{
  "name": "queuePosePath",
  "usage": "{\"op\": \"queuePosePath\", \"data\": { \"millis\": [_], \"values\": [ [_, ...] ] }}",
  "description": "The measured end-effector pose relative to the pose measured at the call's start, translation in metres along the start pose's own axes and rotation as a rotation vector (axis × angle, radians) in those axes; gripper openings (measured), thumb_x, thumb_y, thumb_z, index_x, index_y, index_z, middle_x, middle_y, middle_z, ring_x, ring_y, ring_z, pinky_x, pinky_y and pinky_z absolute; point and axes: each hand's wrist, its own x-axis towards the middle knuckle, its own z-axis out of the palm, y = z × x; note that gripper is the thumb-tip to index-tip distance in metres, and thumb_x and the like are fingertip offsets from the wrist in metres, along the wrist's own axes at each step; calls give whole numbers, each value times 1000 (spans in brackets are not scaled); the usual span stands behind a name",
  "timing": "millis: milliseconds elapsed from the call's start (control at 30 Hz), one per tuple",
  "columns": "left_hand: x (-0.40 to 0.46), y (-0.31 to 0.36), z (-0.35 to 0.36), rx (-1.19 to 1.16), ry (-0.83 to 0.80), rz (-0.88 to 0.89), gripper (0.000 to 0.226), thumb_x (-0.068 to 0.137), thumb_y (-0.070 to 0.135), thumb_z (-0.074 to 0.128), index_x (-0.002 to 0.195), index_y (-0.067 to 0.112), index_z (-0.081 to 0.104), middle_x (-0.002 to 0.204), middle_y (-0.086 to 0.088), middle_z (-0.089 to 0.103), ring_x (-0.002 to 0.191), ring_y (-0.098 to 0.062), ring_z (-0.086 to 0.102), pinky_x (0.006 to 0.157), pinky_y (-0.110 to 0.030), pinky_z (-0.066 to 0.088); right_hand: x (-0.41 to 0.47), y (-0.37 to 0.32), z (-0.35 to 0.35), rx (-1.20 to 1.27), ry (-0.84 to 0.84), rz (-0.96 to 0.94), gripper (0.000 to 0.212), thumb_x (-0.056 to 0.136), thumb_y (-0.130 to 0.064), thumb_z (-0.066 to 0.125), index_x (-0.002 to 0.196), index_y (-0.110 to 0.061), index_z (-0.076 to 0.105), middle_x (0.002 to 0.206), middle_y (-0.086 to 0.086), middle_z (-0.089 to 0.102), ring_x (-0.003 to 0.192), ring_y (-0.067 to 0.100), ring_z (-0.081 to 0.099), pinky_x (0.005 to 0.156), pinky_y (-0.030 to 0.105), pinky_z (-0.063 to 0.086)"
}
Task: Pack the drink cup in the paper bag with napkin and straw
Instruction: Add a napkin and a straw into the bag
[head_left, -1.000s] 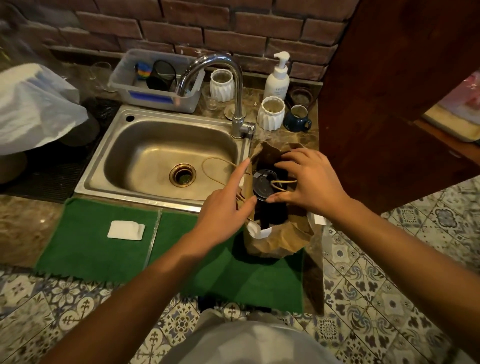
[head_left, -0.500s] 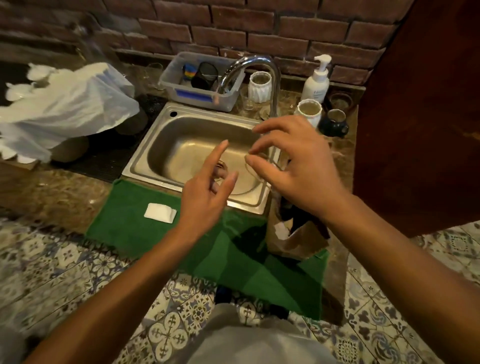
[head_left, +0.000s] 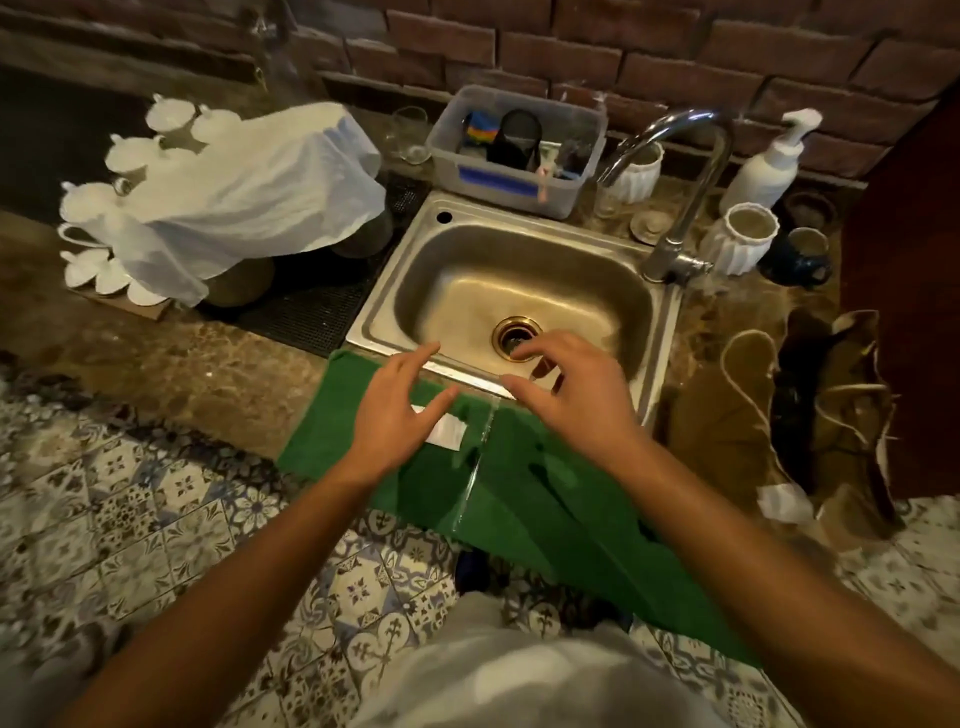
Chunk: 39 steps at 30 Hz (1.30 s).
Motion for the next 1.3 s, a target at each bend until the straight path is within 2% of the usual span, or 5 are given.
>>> {"op": "queuePosePath", "data": {
  "millis": [133, 333, 467, 900, 1300],
  "values": [
    [16, -47, 1, 154, -145, 67, 69, 91, 51, 66, 152, 28, 43, 147, -4, 53, 131, -28, 50, 108, -43, 44, 2, 10, 49, 40, -59, 199, 31, 86, -40, 77, 114, -27, 72, 114, -9, 70, 85, 10, 67, 84, 41, 58],
    [31, -83, 11, 227, -292, 91, 70, 92, 48, 66, 153, 28, 41, 146, -6, 56, 132, -30, 49, 108, -46, 44, 0, 31, 103, -89, -224, 517, 61, 81, -51, 79, 133, -25, 59, 126, 0, 70, 99, 19, 69, 89, 42, 57],
    [36, -90, 16, 256, -325, 136, 69, 91, 43, 68, 152, 28, 41, 145, -7, 57, 130, -30, 51, 105, -45, 45, -2, 39, 122, -110, -376, 661, 80, 78, -60, 78, 143, -27, 45, 111, 4, 71, 96, 25, 68, 80, 39, 57],
    [38, -97, 32, 502, -509, 207, 75, 93, 50, 64, 157, 31, 31, 124, -7, 62, 112, -27, 55, 93, -39, 46, -1, 36, 157, -301, -297, 768, 52, 88, -50, 71, 128, -22, 53, 111, 3, 71, 100, 27, 69, 77, 33, 53],
    [35, -96, 31, 390, -488, 138, 34, 93, 49, 65, 115, 24, 70, 116, -1, 59, 109, -20, 51, 92, -34, 45, -11, 43, 175, -325, -334, 848, 22, 93, -36, 65, 83, -19, 73, 81, -1, 71, 77, 19, 68, 74, 32, 60]
  ]
}}
